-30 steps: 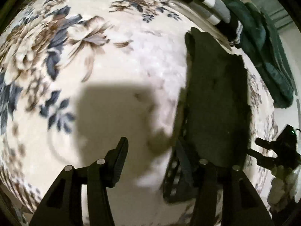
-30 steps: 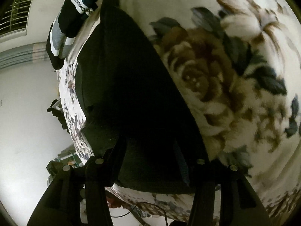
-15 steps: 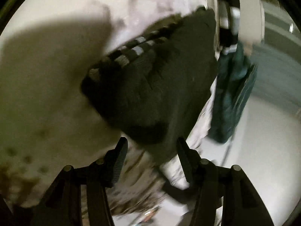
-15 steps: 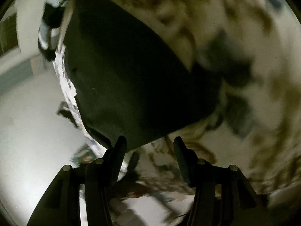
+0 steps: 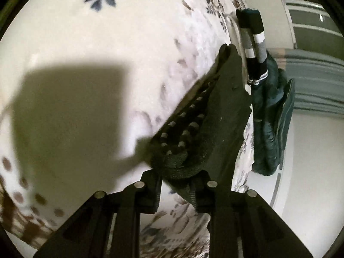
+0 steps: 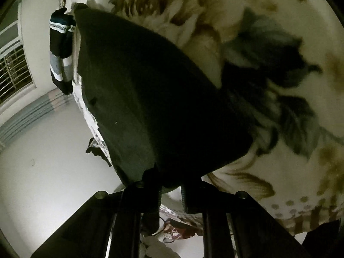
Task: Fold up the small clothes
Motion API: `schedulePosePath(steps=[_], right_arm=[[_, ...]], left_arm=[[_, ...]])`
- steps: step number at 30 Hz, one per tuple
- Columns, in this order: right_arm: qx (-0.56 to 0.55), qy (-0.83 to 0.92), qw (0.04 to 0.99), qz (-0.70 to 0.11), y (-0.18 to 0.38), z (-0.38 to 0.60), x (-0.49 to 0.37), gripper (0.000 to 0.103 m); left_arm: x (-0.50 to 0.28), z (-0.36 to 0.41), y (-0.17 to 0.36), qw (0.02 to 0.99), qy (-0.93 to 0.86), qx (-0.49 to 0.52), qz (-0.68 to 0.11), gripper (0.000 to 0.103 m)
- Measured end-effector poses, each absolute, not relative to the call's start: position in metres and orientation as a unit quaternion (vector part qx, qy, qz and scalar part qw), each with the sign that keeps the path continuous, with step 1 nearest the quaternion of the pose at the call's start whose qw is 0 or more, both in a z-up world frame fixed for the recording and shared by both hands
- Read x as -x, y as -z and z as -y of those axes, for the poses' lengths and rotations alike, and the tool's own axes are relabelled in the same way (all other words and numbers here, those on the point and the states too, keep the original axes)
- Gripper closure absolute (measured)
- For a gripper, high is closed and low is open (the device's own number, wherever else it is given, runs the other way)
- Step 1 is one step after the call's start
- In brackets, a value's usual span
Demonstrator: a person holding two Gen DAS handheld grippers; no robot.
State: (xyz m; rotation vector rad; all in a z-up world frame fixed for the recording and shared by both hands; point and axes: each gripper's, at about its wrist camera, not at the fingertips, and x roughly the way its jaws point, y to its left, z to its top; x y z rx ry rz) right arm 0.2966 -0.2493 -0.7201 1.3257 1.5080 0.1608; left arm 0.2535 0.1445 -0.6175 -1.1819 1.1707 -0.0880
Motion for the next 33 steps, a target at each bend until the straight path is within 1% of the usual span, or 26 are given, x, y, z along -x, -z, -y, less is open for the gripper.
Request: schedulePosePath(steps=[1,4,7,8,9,10,11,12,13,14,18,22,24,25,26,27,29,30,31,32,33], right_arm=[[-0.556,-0.066,0.534,-0.633,0.720,0.250,-0.297,0.088],[-0.535,-0.061,0.547,-0.641,0.717,0.252,-0.298,0.088],[-0.519,-0.064,0.554,-0.648,0.718,0.257,-0.302,0.088],[-0.515,-0.068,0.552,-0.652,0.718,0.258,-0.303,0.087],[-0.503,-0.072,0.552,-0.661,0.715,0.258,-0.305,0.083],[-0.483,-0.075,0.558,-0.671,0.710,0.258,-0.307,0.074],[-0.466,-0.079,0.564,-0.677,0.706,0.255,-0.312,0.068],[-0.442,-0.086,0.576,-0.682,0.696,0.255,-0.315,0.055],[-0.420,-0.091,0.590,-0.683,0.685,0.256,-0.318,0.048],[-0.408,-0.093,0.600,-0.682,0.677,0.259,-0.319,0.047],[-0.337,-0.101,0.665,-0.659,0.640,0.267,-0.352,0.047],[-0.319,-0.106,0.690,-0.640,0.636,0.269,-0.399,0.047],[-0.301,-0.106,0.700,-0.639,0.640,0.264,-0.428,0.047],[-0.292,-0.109,0.704,-0.639,0.642,0.260,-0.442,0.047],[-0.285,-0.108,0.706,-0.640,0.642,0.257,-0.449,0.047],[-0.275,-0.108,0.707,-0.642,0.645,0.253,-0.459,0.047],[-0.265,-0.111,0.709,-0.644,0.650,0.248,-0.469,0.047],[-0.258,-0.113,0.712,-0.643,0.652,0.245,-0.473,0.052],[-0.254,-0.108,0.715,-0.642,0.654,0.241,-0.474,0.070],[-0.250,-0.105,0.717,-0.642,0.656,0.240,-0.474,0.081],[-0.254,-0.104,0.719,-0.638,0.656,0.242,-0.474,0.096]], left_arm=[[-0.252,-0.148,0.617,0.673,0.042,0.525,-0.519,0.081],[-0.245,-0.157,0.616,0.675,0.030,0.526,-0.517,0.074],[-0.228,-0.191,0.618,0.679,-0.026,0.545,-0.491,0.074],[-0.223,-0.198,0.617,0.680,-0.032,0.548,-0.487,0.070],[-0.225,-0.205,0.614,0.685,-0.033,0.546,-0.481,0.065],[-0.229,-0.206,0.610,0.693,-0.031,0.534,-0.483,0.050],[-0.239,-0.202,0.602,0.707,-0.018,0.507,-0.492,0.040],[-0.250,-0.195,0.596,0.715,0.004,0.490,-0.498,0.039],[-0.262,-0.186,0.592,0.720,0.025,0.473,-0.507,0.038],[-0.275,-0.176,0.588,0.724,0.043,0.454,-0.518,0.036],[-0.325,-0.142,0.580,0.747,0.093,0.389,-0.531,0.036],[-0.370,-0.114,0.579,0.771,0.112,0.320,-0.540,0.036],[-0.390,-0.097,0.580,0.784,0.128,0.277,-0.541,0.037],[-0.392,-0.094,0.580,0.789,0.129,0.260,-0.542,0.042],[-0.396,-0.088,0.580,0.794,0.135,0.238,-0.543,0.078],[-0.400,-0.080,0.580,0.797,0.137,0.210,-0.549,0.096],[-0.397,-0.077,0.576,0.806,0.135,0.181,-0.547,0.096],[-0.394,-0.078,0.573,0.810,0.139,0.184,-0.540,0.096],[-0.390,-0.080,0.570,0.813,0.138,0.184,-0.535,0.097],[-0.387,-0.081,0.566,0.815,0.141,0.186,-0.530,0.097],[-0.383,-0.083,0.560,0.820,0.139,0.187,-0.523,0.097]])
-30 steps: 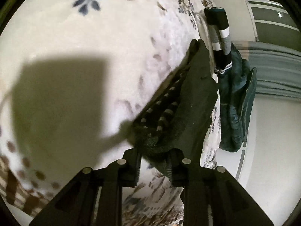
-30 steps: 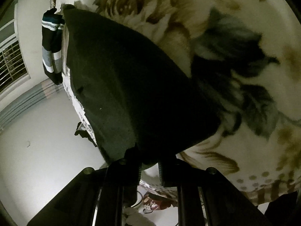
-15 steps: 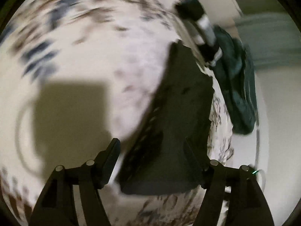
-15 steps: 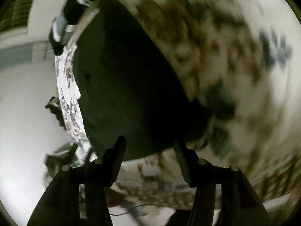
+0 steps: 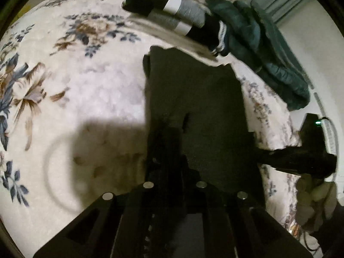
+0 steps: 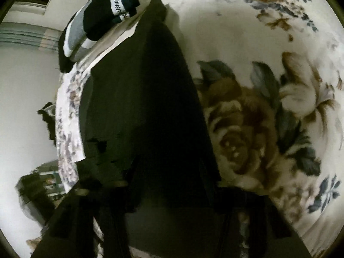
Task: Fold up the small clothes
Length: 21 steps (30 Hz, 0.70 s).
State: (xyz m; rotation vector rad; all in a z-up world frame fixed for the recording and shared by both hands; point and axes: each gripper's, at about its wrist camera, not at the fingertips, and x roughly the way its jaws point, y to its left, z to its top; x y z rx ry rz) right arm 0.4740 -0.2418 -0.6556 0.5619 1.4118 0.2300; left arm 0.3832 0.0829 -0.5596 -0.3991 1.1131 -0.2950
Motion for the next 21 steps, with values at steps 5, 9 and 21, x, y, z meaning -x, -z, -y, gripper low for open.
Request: schedulePosePath(steps=[5,9,21], right_arm=[[-0.329,-0.096,0.712,-0.613,0.655,0.262,-0.457,0.099],[-0.378,-0.109,0.689,-0.609,0.663,0.273,-0.456,0.098],[-0.281,-0.108,0.713,-0.633,0.668,0.247,-0.470,0.095]], left_arm=[[-0.386,-0.085,0.548,0.822,0.140,0.201,-0.514,0.099],[-0.395,-0.095,0.550,0.825,0.131,0.212,-0.508,0.099],[-0.410,-0.082,0.579,0.800,0.148,0.199,-0.547,0.097]])
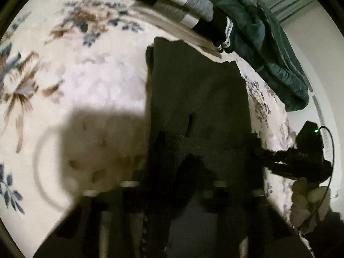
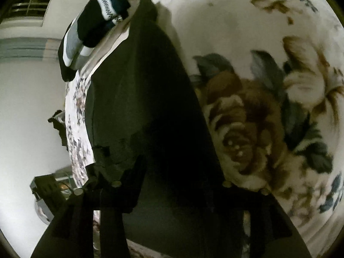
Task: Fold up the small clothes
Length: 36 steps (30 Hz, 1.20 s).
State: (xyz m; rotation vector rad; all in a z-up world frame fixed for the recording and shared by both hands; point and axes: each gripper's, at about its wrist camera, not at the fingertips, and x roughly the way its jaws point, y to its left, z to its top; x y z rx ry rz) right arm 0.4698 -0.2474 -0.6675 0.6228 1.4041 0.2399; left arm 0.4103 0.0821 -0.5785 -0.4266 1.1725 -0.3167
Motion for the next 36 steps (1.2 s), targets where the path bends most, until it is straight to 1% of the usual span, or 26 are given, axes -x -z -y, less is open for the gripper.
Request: schedulePosePath(steps=[6,9,15,17,18,19,20,21,22,23,24,25,26,27,28,29,36], right_arm=[[-0.297,-0.094,0.737,-0.599,0.645,0.255,-0.453,0.096],[-0.298,-0.090,0.743,-0.592,0.636,0.262,-0.447,0.096],[-0.310,-0.083,0.739,-0.593,0.637,0.269,-0.442,0.096],[-0.309,-0.090,0.729,-0.604,0.643,0.267,-0.446,0.096],[-0.309,-0.089,0.724,-0.610,0.646,0.267,-0.449,0.096],[-0.313,-0.085,0.719,-0.615,0.651,0.269,-0.452,0.095],[-0.317,-0.086,0.713,-0.620,0.655,0.269,-0.455,0.094],[-0.321,-0.087,0.707,-0.624,0.658,0.270,-0.457,0.087],[-0.324,-0.089,0.704,-0.626,0.660,0.271,-0.460,0.071],[-0.323,-0.091,0.702,-0.628,0.662,0.270,-0.462,0.062],[-0.322,-0.092,0.703,-0.627,0.664,0.270,-0.464,0.055],[-0.319,-0.093,0.703,-0.629,0.666,0.268,-0.467,0.055],[-0.317,-0.095,0.702,-0.631,0.668,0.266,-0.468,0.055],[-0.314,-0.101,0.703,-0.630,0.669,0.263,-0.470,0.057],[-0.309,-0.106,0.711,-0.622,0.667,0.260,-0.471,0.083],[-0.295,-0.101,0.722,-0.618,0.664,0.257,-0.471,0.097],[-0.298,-0.110,0.746,-0.585,0.637,0.253,-0.458,0.096]], left_arm=[[-0.398,-0.070,0.544,0.834,0.155,0.168,-0.503,0.098],[-0.400,-0.062,0.532,0.840,0.160,0.140,-0.500,0.098],[-0.415,-0.070,0.527,0.845,0.160,0.153,-0.486,0.100],[-0.428,-0.071,0.535,0.825,0.186,0.180,-0.502,0.100],[-0.434,-0.071,0.542,0.815,0.189,0.192,-0.513,0.097],[-0.438,-0.072,0.547,0.811,0.182,0.193,-0.521,0.097],[-0.440,-0.071,0.552,0.807,0.182,0.192,-0.528,0.090],[-0.442,-0.070,0.556,0.803,0.184,0.190,-0.535,0.083],[-0.442,-0.069,0.560,0.798,0.185,0.185,-0.543,0.068],[-0.443,-0.068,0.565,0.792,0.189,0.184,-0.550,0.062],[-0.442,-0.066,0.570,0.788,0.194,0.183,-0.555,0.063],[-0.440,-0.064,0.571,0.788,0.197,0.179,-0.555,0.063],[-0.438,-0.060,0.571,0.792,0.199,0.170,-0.551,0.066],[-0.436,-0.057,0.570,0.800,0.196,0.160,-0.544,0.069],[-0.436,-0.055,0.569,0.803,0.198,0.159,-0.539,0.097],[-0.436,-0.052,0.567,0.807,0.193,0.153,-0.538,0.101],[-0.429,-0.055,0.537,0.838,0.187,0.142,-0.492,0.102]])
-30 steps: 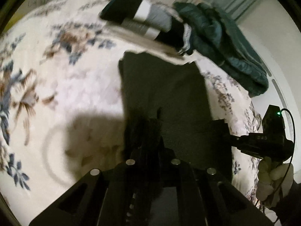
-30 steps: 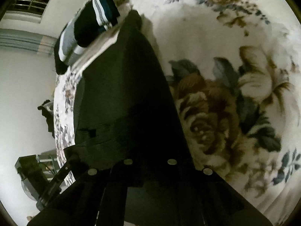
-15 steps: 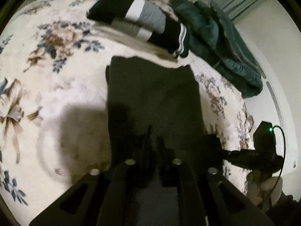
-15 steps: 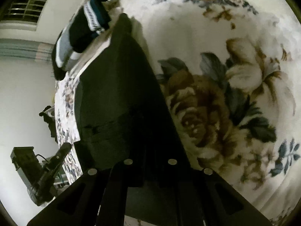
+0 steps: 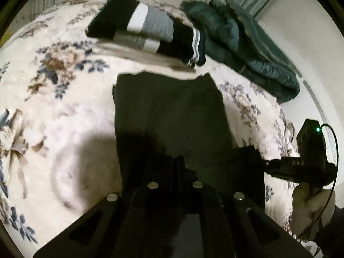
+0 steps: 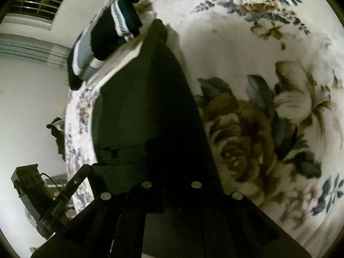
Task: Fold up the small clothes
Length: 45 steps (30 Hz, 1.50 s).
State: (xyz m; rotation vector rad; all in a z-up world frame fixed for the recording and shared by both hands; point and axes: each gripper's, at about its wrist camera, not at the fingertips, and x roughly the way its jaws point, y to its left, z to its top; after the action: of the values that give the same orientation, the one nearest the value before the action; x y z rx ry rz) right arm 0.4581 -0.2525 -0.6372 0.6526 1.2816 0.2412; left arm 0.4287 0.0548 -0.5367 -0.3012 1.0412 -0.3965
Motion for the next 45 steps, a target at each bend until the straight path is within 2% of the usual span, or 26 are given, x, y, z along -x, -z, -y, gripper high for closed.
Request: schedulePosePath(steps=[8,16,25,28,30,31,32,33,34,35,38,40,41,45], right_arm=[[-0.312,-0.135,0.758,-0.556,0.597,0.246,-0.482,0.097],[-0.305,-0.126,0.774,-0.541,0.577,0.244,-0.562,0.097],[-0.271,-0.075,0.778,-0.561,0.603,0.234,-0.674,0.097],[-0.249,-0.064,0.759,-0.598,0.627,0.227,-0.697,0.096],[-0.251,-0.071,0.745,-0.614,0.635,0.227,-0.700,0.095],[-0.254,-0.075,0.741,-0.617,0.636,0.229,-0.699,0.089],[-0.252,-0.074,0.738,-0.622,0.635,0.233,-0.696,0.081],[-0.258,-0.078,0.733,-0.624,0.632,0.239,-0.691,0.053],[-0.264,-0.085,0.730,-0.625,0.630,0.243,-0.686,0.036],[-0.265,-0.092,0.728,-0.626,0.626,0.249,-0.680,0.032],[-0.252,-0.107,0.723,-0.635,0.616,0.269,-0.652,0.030],[-0.259,-0.124,0.708,-0.645,0.617,0.284,-0.633,0.012],[-0.262,-0.131,0.698,-0.653,0.619,0.290,-0.623,0.008],[-0.253,-0.172,0.662,-0.685,0.630,0.303,-0.602,0.005]], left_arm=[[-0.452,-0.079,0.507,0.854,0.167,0.175,-0.460,0.102],[-0.529,-0.088,0.498,0.861,0.165,0.173,-0.450,0.102],[-0.631,-0.083,0.536,0.851,0.155,0.149,-0.479,0.101],[-0.646,-0.084,0.553,0.833,0.152,0.159,-0.508,0.099],[-0.645,-0.087,0.558,0.818,0.144,0.168,-0.530,0.091],[-0.640,-0.089,0.557,0.814,0.148,0.175,-0.533,0.076],[-0.635,-0.091,0.554,0.813,0.148,0.181,-0.533,0.054],[-0.625,-0.096,0.550,0.813,0.151,0.196,-0.528,0.048],[-0.613,-0.103,0.546,0.810,0.158,0.221,-0.519,0.043],[-0.606,-0.108,0.543,0.809,0.157,0.234,-0.516,0.042],[-0.567,-0.123,0.528,0.806,0.143,0.277,-0.502,0.042],[-0.532,-0.131,0.517,0.808,0.133,0.300,-0.489,0.042],[-0.514,-0.133,0.512,0.809,0.124,0.310,-0.484,0.042],[-0.422,-0.128,0.507,0.802,0.066,0.357,-0.474,0.040]])
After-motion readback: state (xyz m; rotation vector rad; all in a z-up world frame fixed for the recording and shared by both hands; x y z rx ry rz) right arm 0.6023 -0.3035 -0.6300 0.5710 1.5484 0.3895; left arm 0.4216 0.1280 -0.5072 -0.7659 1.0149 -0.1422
